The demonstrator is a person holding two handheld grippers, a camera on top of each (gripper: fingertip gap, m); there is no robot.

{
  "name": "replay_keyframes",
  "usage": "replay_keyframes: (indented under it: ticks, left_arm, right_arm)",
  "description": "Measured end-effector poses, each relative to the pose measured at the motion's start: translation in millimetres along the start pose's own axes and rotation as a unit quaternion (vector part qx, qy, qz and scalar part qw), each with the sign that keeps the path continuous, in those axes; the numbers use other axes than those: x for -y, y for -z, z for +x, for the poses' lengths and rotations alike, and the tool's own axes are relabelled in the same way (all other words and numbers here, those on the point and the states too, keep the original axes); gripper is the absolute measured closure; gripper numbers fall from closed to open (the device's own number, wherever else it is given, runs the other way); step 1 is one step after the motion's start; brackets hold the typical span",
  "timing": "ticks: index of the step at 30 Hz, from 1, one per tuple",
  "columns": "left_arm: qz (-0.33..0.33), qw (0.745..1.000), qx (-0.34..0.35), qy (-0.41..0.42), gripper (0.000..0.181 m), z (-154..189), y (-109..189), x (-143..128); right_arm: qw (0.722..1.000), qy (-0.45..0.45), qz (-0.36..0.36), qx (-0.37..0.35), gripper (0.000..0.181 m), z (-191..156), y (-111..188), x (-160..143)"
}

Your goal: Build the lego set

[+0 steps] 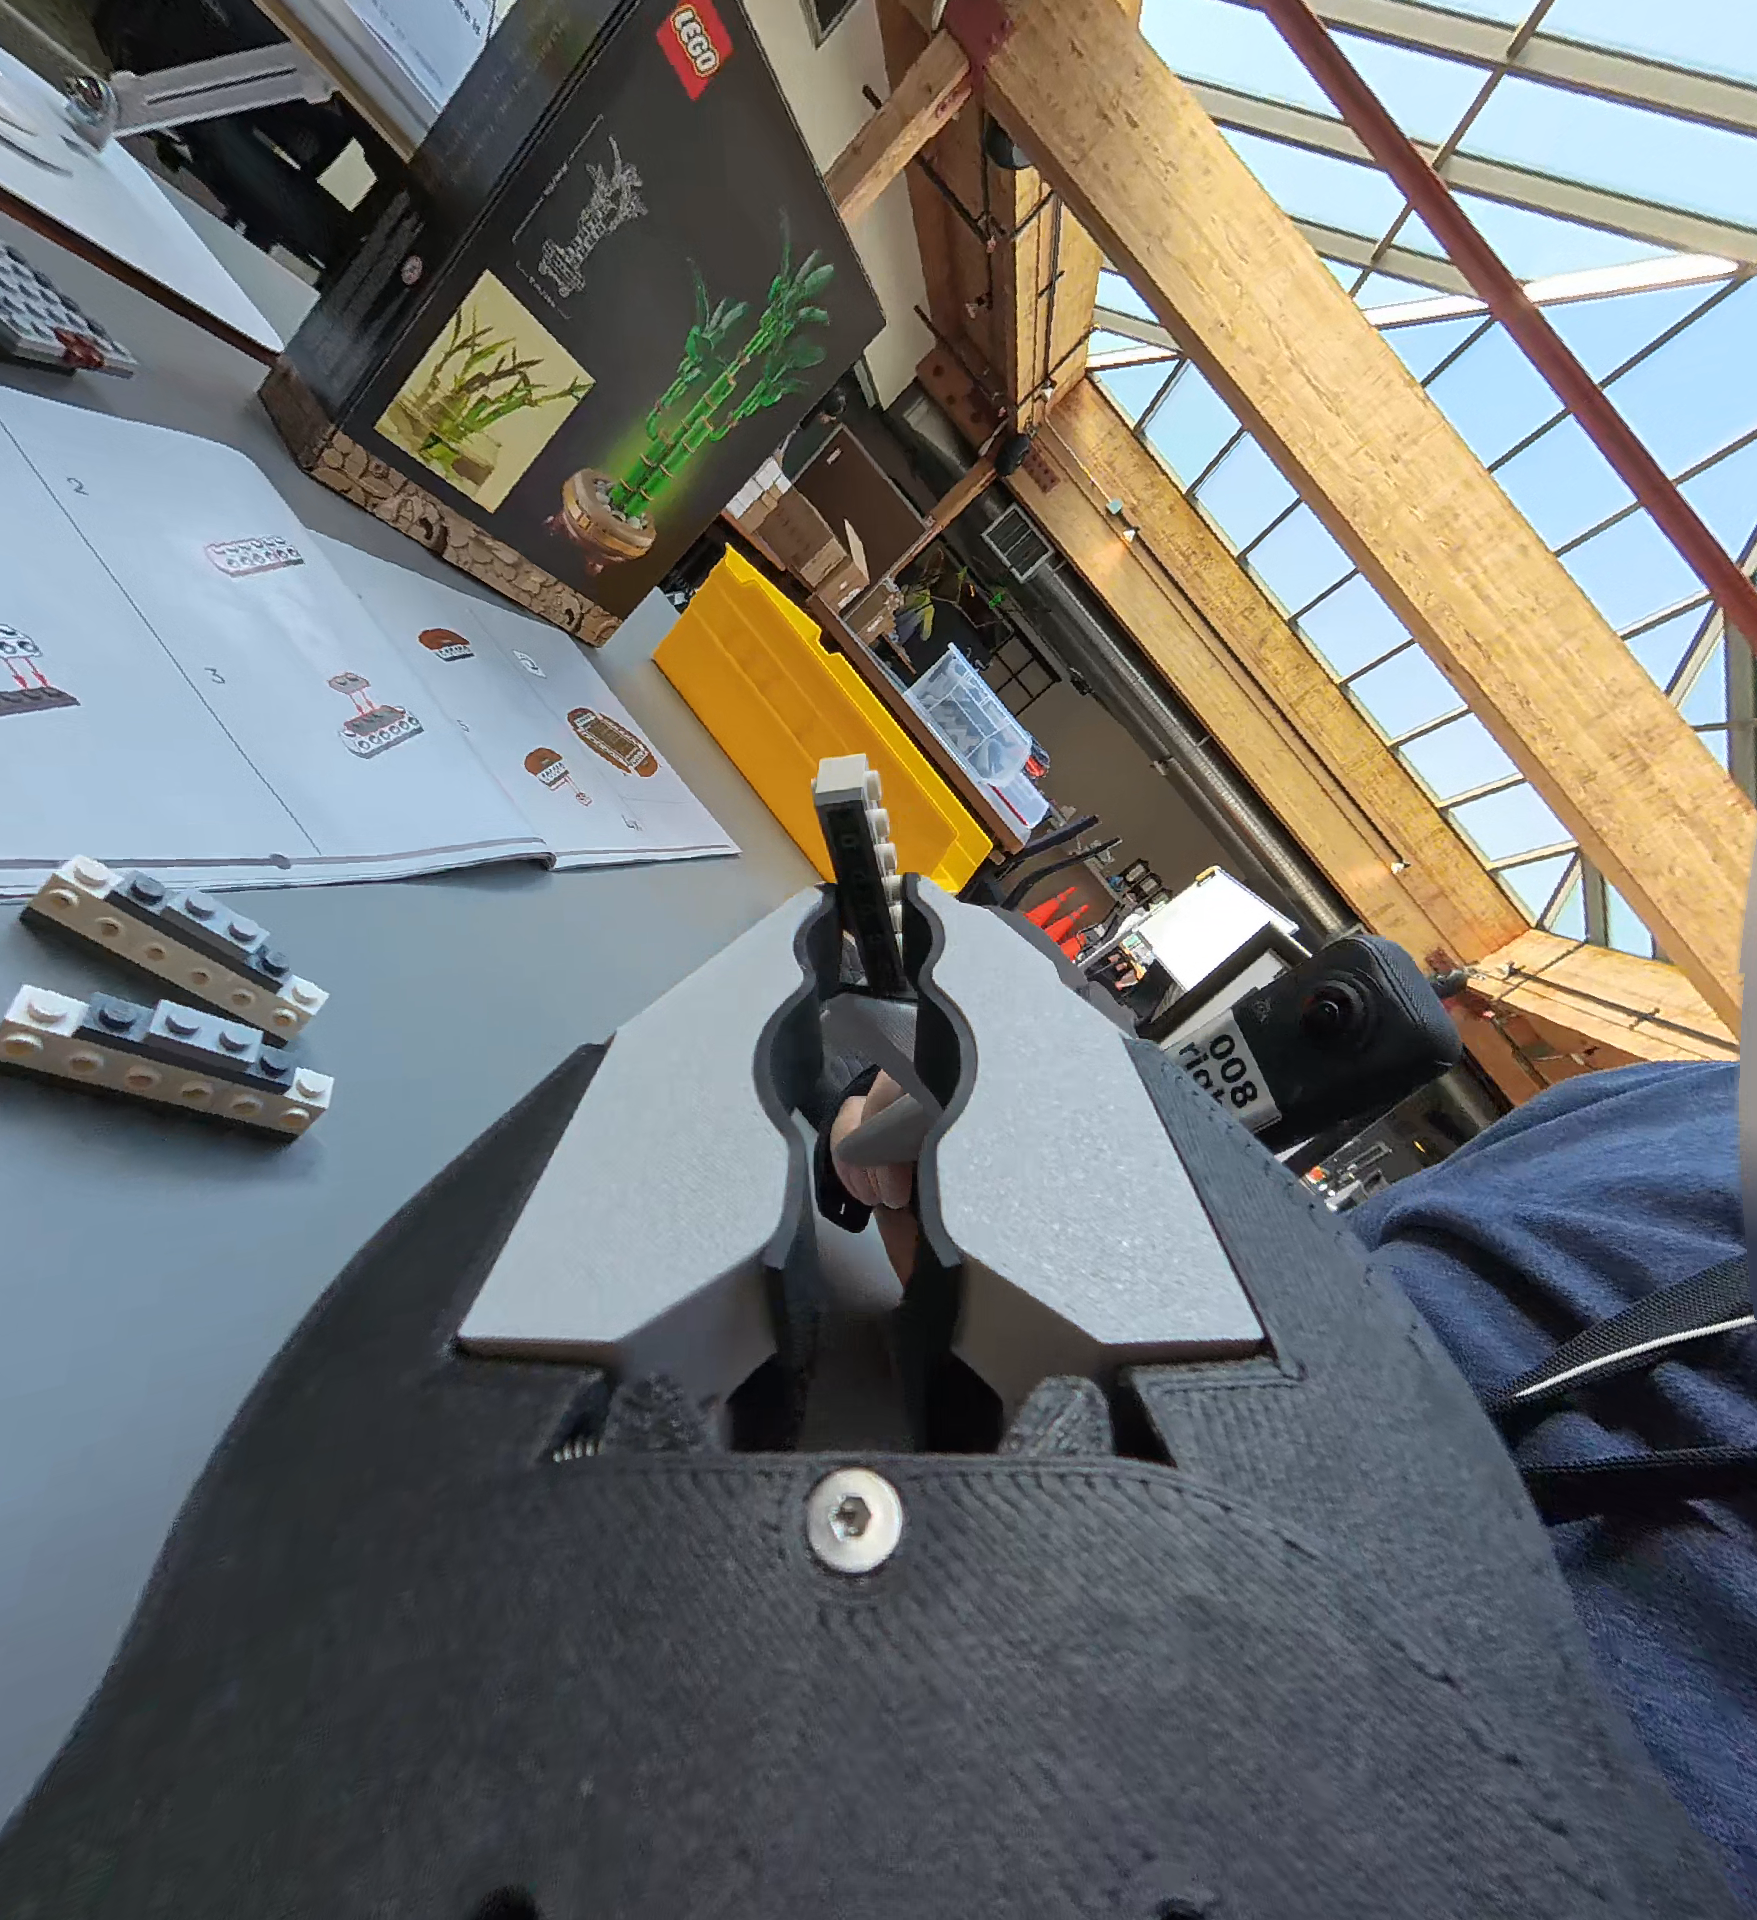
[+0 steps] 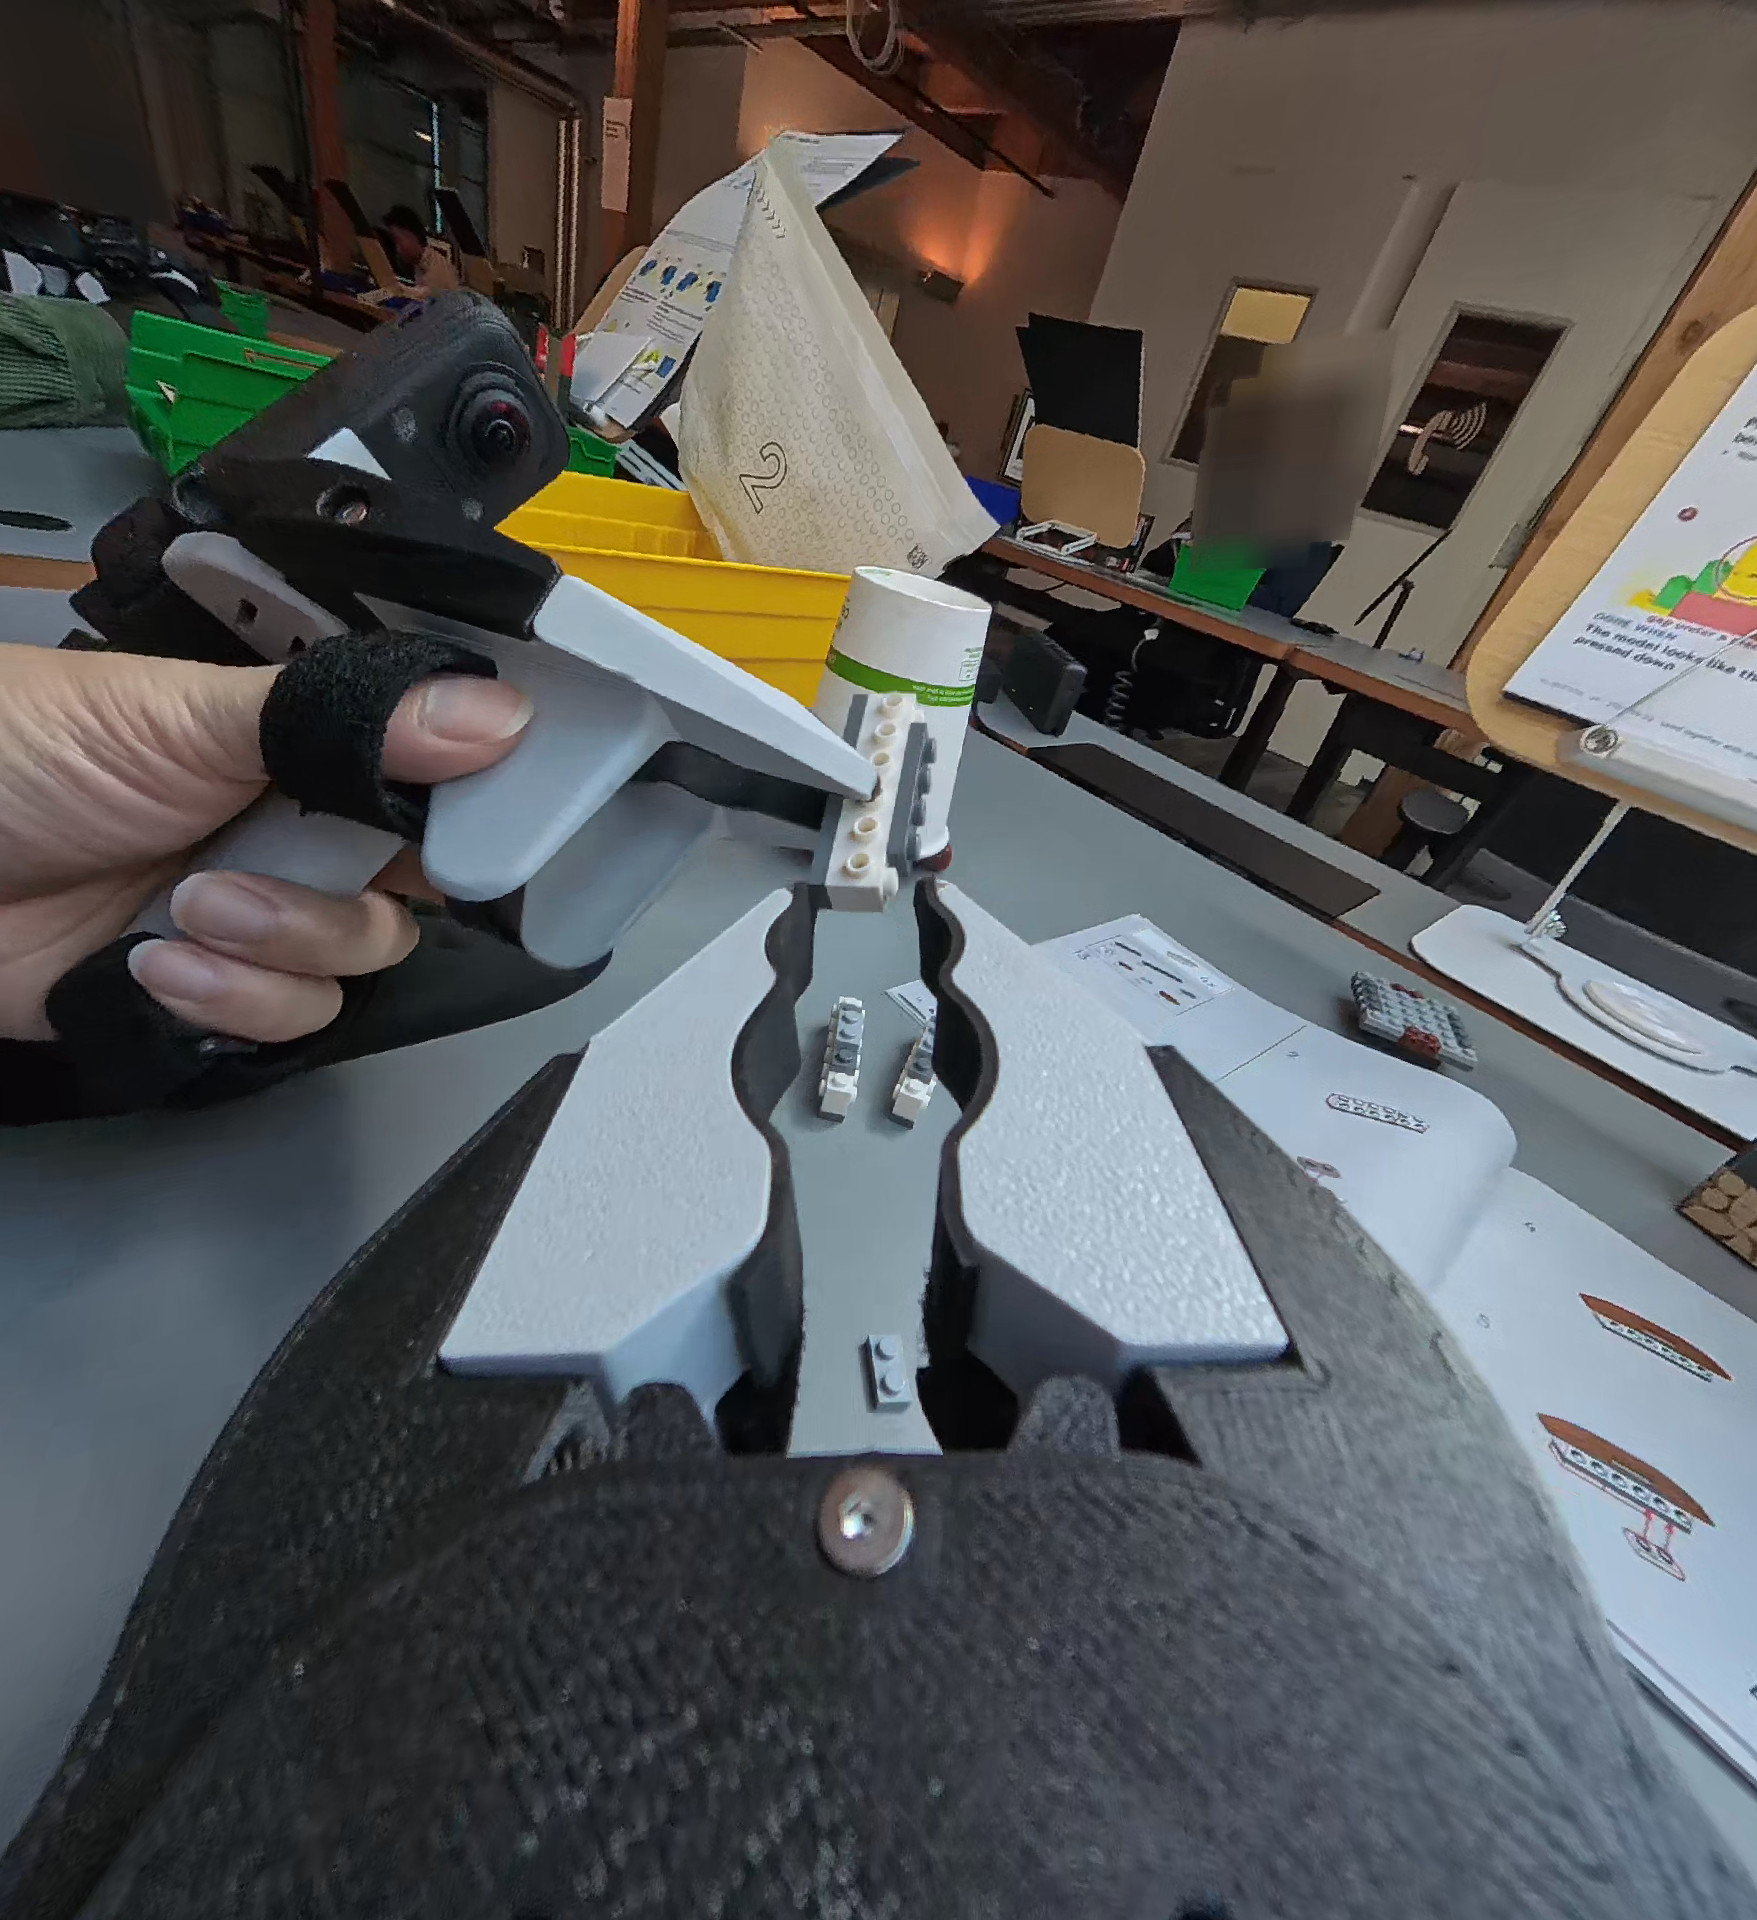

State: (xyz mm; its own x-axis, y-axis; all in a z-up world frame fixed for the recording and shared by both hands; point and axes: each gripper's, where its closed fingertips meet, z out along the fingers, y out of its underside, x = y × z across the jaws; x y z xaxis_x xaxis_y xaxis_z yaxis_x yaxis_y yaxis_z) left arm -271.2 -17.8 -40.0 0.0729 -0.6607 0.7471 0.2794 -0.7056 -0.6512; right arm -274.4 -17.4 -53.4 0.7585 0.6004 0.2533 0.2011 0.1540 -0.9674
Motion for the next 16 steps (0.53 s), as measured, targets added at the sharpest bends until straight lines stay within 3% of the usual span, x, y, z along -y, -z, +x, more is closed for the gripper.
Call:
replay_keyframes:
  ticks: [5,10,16]
  left_arm:
    - [0.011,0.999,0.021,-0.022,0.173,-7.1,10.1,15.1]
    - [0.015,0.999,0.032,-0.031,0.173,-13.0,19.7,25.6]
    - [0.014,0.999,0.029,-0.031,0.172,-11.9,22.9,27.2]
  right_arm:
    - [0.998,-0.031,-0.051,0.026,0.162,16.8,13.0,-14.2]
    - [0.992,-0.063,-0.113,0.003,0.159,43.2,26.8,-45.3]
    - [0.985,-0.094,-0.144,0.018,0.156,39.7,28.0,-51.3]
